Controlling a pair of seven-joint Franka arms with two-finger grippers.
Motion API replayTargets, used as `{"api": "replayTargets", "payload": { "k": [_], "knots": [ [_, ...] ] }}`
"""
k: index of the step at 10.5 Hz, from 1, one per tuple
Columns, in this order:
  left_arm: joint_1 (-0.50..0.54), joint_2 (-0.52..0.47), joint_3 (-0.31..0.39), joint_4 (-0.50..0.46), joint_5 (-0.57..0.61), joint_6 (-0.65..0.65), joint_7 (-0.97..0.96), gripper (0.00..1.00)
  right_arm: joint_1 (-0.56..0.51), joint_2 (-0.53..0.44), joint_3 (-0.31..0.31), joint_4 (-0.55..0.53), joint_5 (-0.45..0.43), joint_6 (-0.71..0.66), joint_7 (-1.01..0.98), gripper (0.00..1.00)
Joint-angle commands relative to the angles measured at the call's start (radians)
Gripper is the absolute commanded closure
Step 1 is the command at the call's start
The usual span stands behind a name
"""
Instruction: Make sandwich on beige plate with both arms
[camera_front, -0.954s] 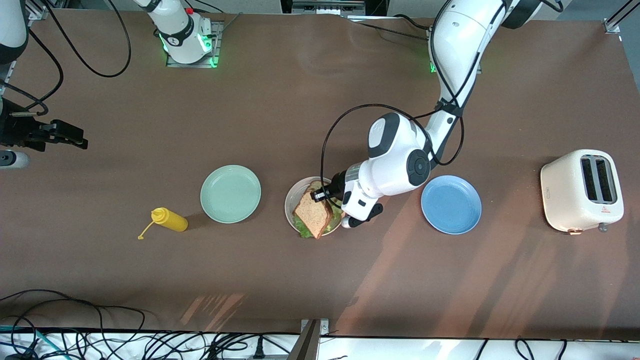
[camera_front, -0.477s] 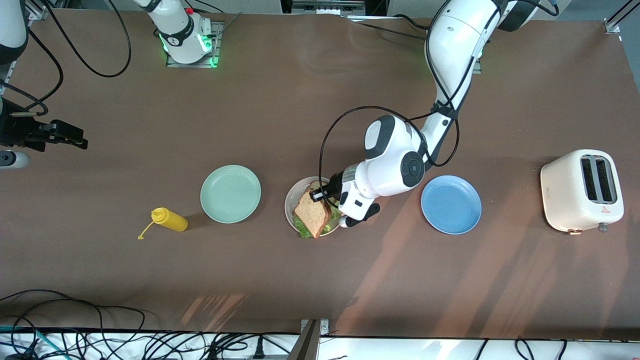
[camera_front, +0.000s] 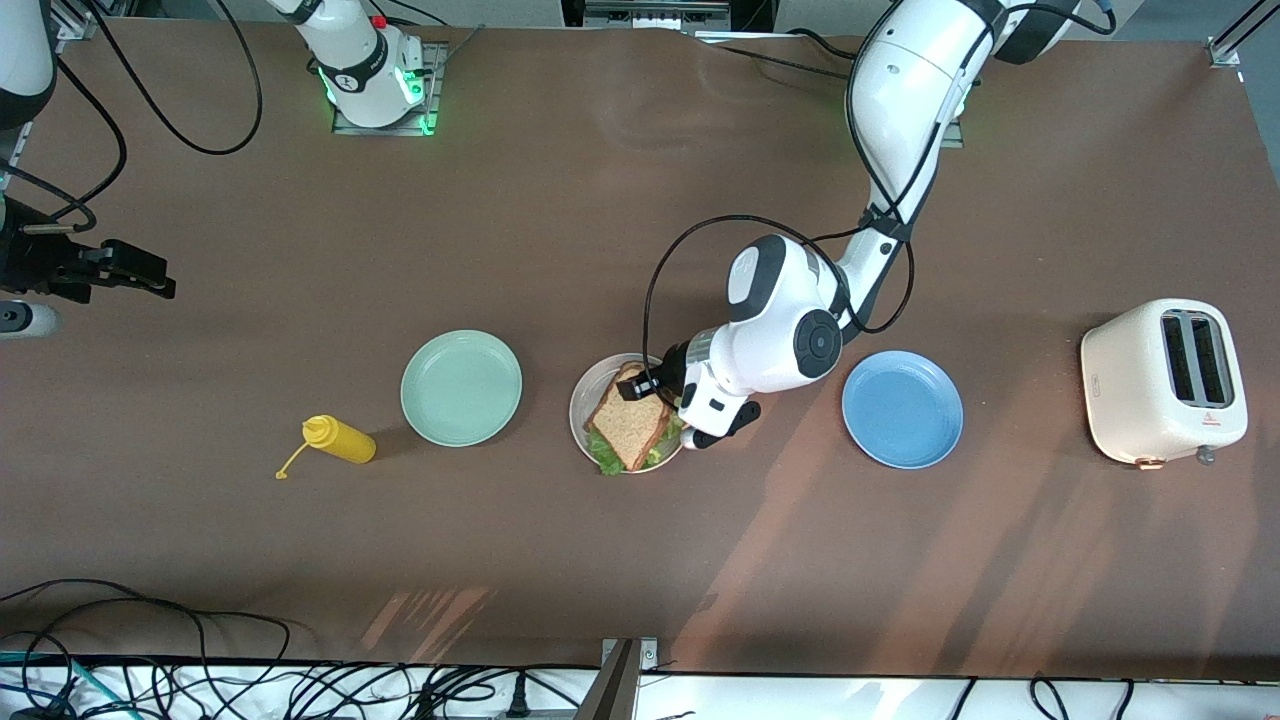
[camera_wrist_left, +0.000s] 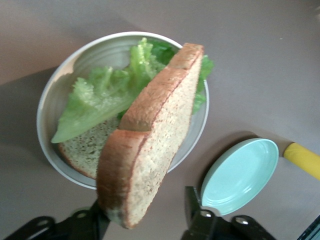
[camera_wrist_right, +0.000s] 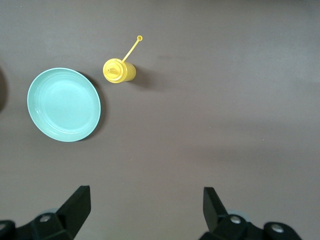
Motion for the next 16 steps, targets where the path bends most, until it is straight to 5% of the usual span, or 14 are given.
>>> {"api": "replayTargets", "payload": {
  "k": [1,2,7,10,14,16],
  "knots": [
    [-0.013,-0.009,0.018,-0.030,-0.013,-0.018,-0.008,0.14,-0.003,-0.011,0.002,-0.014,-0.004,0.006,-0.002,0.00],
    [-0.012,-0.008,0.021,-0.040,-0.011,-0.031,-0.008,0.01,-0.003,-0.011,0.002,-0.014,-0.004,0.006,-0.002,0.00],
    [-0.001,-0.006,0.033,-0.079,0.052,-0.063,-0.014,0.00,-0.004,-0.009,0.002,-0.014,-0.004,0.006,-0.002,0.00],
    [0.069,-0.034,0.043,-0.063,0.182,-0.196,-0.013,0.00,-0.004,-0.009,0.002,-0.014,-0.004,0.006,-0.002,0.00],
    [0.190,-0.178,0.040,-0.058,0.427,-0.385,0.059,0.00,-0.003,-0.011,0.002,-0.012,-0.004,0.008,-0.002,0.00],
    [0.282,-0.265,0.040,-0.058,0.461,-0.451,0.151,0.00,-0.003,-0.009,0.002,-0.011,-0.004,0.009,-0.002,0.00]
  ]
}}
